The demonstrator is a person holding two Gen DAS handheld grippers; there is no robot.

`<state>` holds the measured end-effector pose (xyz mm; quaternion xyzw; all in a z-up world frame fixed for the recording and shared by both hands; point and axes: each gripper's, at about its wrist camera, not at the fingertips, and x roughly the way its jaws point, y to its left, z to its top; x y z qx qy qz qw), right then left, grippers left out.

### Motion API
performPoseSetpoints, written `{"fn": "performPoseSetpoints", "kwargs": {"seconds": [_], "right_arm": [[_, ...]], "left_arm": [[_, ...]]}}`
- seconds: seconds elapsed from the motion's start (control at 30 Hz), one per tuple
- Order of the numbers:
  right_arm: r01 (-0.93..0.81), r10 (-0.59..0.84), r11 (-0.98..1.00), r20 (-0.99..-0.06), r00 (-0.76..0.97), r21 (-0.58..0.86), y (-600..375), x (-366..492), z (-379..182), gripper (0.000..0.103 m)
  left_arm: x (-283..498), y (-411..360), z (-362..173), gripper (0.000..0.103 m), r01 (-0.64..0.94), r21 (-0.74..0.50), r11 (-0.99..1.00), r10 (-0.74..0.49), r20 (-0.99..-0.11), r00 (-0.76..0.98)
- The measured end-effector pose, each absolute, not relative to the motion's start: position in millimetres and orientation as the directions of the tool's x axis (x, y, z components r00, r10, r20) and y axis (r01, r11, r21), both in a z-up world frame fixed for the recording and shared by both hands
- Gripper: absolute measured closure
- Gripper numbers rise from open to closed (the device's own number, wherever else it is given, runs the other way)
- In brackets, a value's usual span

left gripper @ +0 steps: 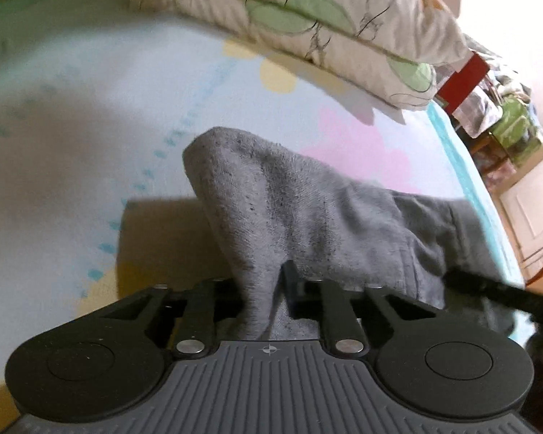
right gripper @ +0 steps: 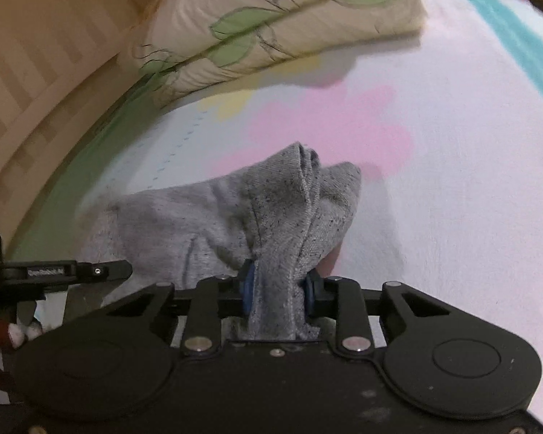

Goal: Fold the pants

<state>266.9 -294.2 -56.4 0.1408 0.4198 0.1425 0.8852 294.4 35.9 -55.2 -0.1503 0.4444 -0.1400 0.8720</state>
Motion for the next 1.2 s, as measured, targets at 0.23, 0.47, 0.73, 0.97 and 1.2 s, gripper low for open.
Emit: {"fn": "performPoseSetpoints", "kwargs": {"seconds": [0.23,0.47,0.73,0.97,1.2], "right_arm": [[-0.257,0.452,0.889,-0.635,0.627,0.378,-247,274,6,0.076],[-0.34,0.601,0.792,-0.555,0.575,0.506,-170,317,19,0.076],[-0.157,0.328,0.943,-0.736,0.592,0.294,-128,378,-47,0.066],[-0.379,0.443,0.895,-0.58,0.684,0.236,-101,320,-6,0.069],[-0.374,0.349,0.917,-0.739,0.576,0.141,-78,312,-65,0.079]], "left_arm": [[280,87,1,0.094,0.106,-0.371,0.923,-0.346,-0.674,0.653],[287,174,21,0.091,0.003,-0.319,0.948,-0.235,-0.69,0.684],[284,207,-33,0.081,-0.208,-0.205,0.956,-0.04,-0.797,0.603],[263,174,-27,0.073,-0.175,-0.275,0.945,-0.101,-0.758,0.645],[264,155,-62,0.072,-0.209,-0.188,0.96,-0.036,-0.818,0.575]]}}
